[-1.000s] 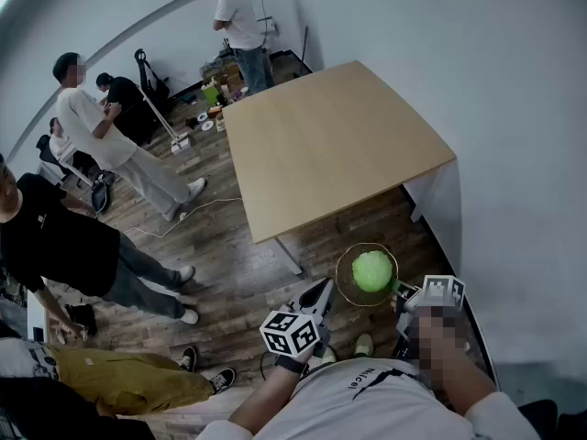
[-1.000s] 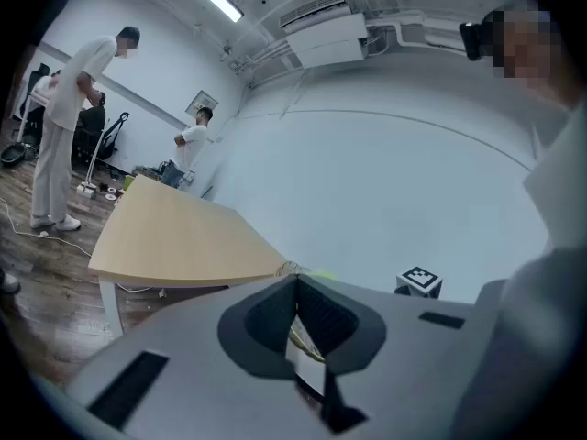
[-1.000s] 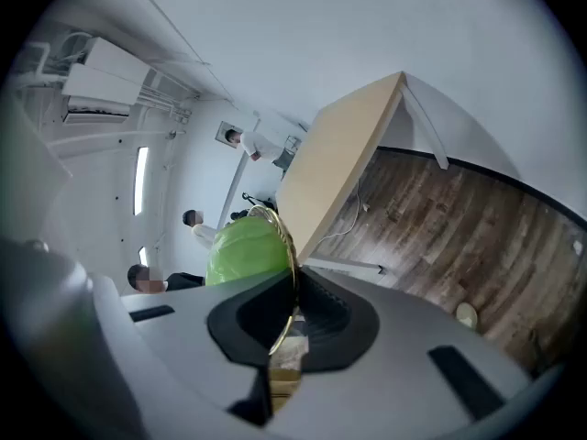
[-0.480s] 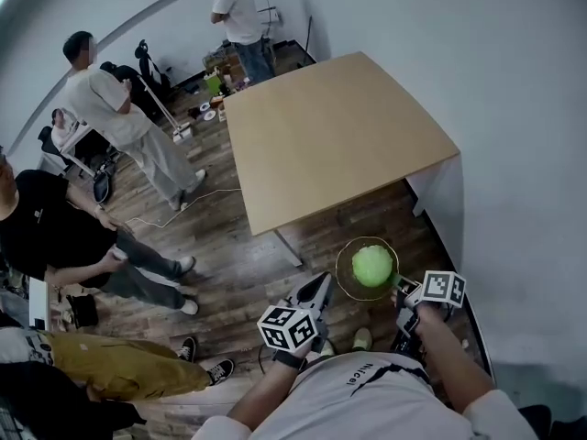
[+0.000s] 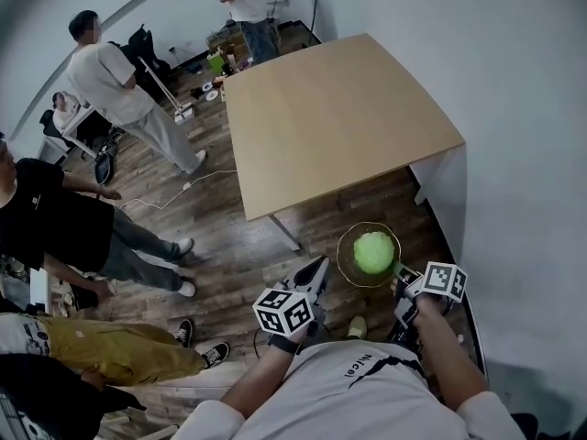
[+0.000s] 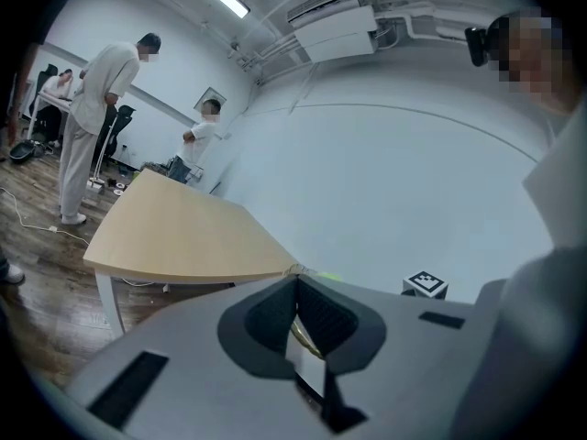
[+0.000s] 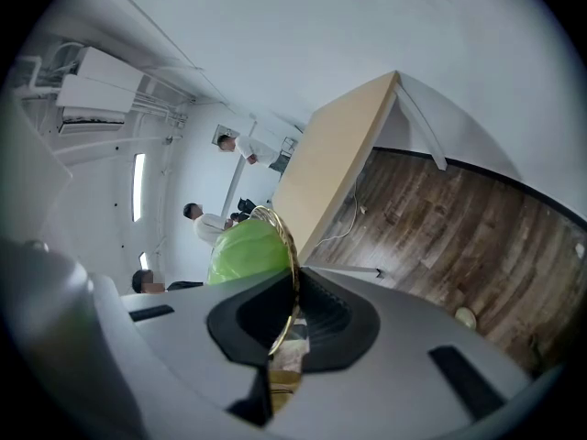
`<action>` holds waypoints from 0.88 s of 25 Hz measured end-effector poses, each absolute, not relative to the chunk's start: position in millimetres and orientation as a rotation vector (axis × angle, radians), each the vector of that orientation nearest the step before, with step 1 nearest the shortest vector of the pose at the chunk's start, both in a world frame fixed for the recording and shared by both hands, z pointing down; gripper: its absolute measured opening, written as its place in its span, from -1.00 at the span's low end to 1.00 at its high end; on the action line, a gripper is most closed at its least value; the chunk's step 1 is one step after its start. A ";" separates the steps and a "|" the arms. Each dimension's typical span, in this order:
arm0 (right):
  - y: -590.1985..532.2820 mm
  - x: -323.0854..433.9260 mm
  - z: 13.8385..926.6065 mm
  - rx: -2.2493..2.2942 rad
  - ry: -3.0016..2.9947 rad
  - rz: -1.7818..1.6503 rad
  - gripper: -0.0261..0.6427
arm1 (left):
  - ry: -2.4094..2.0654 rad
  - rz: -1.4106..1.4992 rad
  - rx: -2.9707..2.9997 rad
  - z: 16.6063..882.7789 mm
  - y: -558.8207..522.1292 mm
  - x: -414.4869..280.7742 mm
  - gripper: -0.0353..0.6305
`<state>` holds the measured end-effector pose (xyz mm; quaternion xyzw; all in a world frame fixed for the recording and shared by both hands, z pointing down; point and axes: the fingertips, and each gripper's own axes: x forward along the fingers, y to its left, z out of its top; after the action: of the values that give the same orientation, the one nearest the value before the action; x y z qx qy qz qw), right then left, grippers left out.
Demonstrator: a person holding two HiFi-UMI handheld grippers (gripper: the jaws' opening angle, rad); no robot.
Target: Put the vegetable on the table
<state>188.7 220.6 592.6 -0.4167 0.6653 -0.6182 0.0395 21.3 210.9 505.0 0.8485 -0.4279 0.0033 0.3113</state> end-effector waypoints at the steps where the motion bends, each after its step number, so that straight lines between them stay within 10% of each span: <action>1: 218.6 189.3 593.2 -1.276 2.035 -1.898 -0.85 | -1.131 0.010 2.238 505.5 208.4 22.3 -0.86; 22: 66.1 150.8 609.3 -1.303 1.999 -1.910 -0.85 | -1.124 0.046 2.291 520.4 51.5 -10.7 -0.86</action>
<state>150.8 66.1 609.3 -0.4260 0.6534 -0.6243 0.0422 -10.7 51.5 520.4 0.8590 -0.4215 0.0173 0.2901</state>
